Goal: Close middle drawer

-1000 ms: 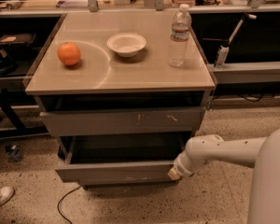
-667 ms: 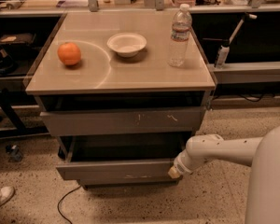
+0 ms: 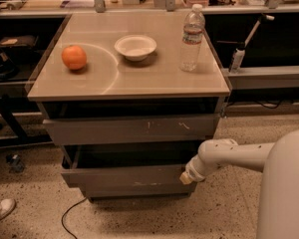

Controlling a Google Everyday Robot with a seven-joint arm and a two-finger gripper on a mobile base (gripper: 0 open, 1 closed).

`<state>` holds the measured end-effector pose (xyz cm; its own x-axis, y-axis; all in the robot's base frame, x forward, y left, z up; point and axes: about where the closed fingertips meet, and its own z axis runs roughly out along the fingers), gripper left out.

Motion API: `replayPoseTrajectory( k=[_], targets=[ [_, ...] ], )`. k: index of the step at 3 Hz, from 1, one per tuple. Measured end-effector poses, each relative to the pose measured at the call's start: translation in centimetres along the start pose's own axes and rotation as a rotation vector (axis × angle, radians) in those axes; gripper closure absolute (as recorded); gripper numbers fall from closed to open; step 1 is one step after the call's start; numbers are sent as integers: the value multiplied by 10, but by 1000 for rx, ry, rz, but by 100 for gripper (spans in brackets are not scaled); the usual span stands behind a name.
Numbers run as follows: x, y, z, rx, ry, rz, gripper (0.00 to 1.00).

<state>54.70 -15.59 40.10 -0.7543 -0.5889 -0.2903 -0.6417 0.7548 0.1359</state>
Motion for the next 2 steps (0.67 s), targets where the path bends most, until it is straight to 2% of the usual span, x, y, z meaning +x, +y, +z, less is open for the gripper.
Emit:
replayPoseTrajectory(
  k=[2],
  targets=[
    [-9, -14, -3, 38, -69, 50, 100]
  ],
)
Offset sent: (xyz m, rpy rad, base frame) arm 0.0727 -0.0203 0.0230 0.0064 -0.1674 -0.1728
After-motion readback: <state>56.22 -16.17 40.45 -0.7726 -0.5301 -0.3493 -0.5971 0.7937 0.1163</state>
